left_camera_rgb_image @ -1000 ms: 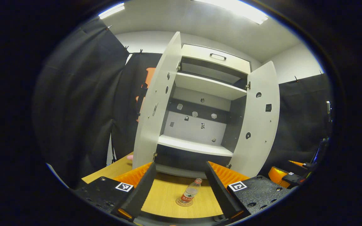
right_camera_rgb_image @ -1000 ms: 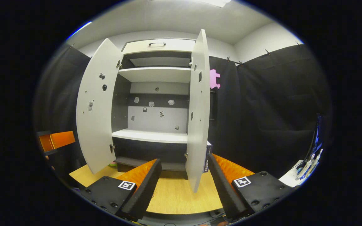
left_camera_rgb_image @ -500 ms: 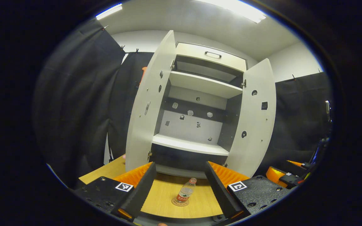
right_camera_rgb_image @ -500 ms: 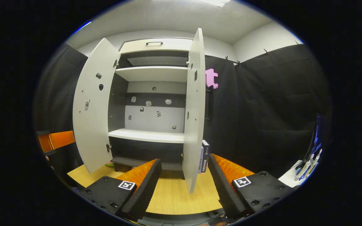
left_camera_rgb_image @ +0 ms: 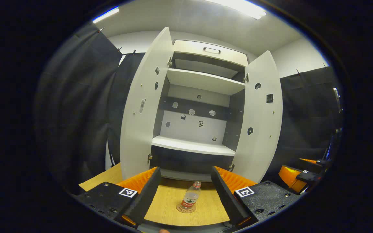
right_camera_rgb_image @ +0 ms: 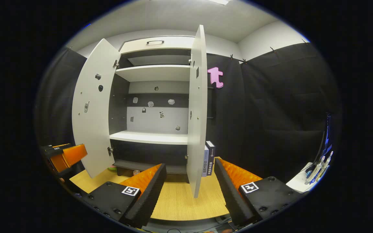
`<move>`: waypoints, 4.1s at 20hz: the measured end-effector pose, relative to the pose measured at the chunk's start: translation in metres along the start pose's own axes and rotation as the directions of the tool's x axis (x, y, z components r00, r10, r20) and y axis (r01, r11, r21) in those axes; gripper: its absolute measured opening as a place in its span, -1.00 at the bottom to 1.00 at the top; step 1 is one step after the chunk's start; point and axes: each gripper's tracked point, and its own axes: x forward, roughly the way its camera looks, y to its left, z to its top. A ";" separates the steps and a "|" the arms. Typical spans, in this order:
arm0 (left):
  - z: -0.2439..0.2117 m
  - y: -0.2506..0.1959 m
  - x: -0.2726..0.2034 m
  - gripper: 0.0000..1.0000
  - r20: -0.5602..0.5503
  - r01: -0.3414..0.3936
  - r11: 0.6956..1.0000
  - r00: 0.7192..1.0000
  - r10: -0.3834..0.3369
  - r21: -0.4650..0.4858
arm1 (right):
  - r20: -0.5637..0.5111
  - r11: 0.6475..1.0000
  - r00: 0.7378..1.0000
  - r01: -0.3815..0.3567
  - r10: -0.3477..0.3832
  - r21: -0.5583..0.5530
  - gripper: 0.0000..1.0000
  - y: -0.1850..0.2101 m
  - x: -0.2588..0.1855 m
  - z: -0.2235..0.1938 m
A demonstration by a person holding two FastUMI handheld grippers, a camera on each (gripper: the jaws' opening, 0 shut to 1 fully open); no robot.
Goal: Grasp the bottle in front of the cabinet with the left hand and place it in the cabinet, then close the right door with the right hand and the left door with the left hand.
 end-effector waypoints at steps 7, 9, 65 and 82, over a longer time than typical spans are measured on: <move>-0.092 -0.018 0.050 0.89 -0.110 0.040 0.998 0.993 -0.036 0.040 | -0.018 1.000 1.000 0.010 -0.011 -0.014 0.94 -0.013 0.008 -0.001; -0.119 -0.016 0.062 0.89 -0.155 0.038 0.998 0.987 -0.031 0.047 | -0.027 1.000 1.000 0.014 -0.015 -0.016 0.94 -0.018 0.010 -0.002; 0.039 -0.086 0.279 0.55 -0.184 0.129 0.990 0.976 -0.116 0.061 | -0.064 0.997 0.995 0.073 -0.072 0.027 0.94 -0.123 0.058 -0.031; 0.003 -0.083 0.403 0.55 -0.288 0.088 0.993 0.956 -0.061 0.084 | -0.084 0.975 0.971 0.223 -0.222 0.002 0.94 -0.178 0.048 -0.037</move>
